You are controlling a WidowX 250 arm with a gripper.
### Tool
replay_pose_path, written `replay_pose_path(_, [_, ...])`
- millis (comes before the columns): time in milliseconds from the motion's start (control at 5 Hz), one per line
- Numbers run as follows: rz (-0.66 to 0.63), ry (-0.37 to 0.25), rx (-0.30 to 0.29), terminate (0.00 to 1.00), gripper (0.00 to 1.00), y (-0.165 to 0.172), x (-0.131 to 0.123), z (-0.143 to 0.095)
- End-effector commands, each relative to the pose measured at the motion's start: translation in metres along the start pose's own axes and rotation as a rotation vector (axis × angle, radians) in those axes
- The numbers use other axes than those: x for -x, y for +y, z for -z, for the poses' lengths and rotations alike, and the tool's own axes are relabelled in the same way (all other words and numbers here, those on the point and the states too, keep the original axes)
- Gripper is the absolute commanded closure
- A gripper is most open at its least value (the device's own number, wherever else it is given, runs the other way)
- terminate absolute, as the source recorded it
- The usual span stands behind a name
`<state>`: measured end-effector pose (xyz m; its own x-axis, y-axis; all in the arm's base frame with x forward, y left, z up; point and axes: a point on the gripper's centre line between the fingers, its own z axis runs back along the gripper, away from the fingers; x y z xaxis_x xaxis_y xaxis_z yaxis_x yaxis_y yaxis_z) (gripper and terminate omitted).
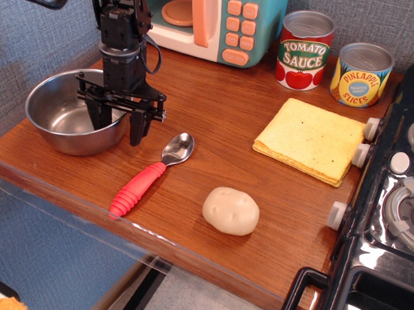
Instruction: Put the pot on top of the cloth.
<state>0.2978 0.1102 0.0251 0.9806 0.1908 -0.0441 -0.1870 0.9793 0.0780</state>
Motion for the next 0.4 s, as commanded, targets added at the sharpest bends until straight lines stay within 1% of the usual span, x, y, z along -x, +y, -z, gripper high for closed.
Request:
replay_pose_path(0, [-0.014,-0.050,-0.002,0.00,1.00,0.0064,-0.0035,-0.0121])
replay_pose_path(200, [-0.009,-0.076,0.006,0.00,1.00,0.0081,-0.0001,-0.0214])
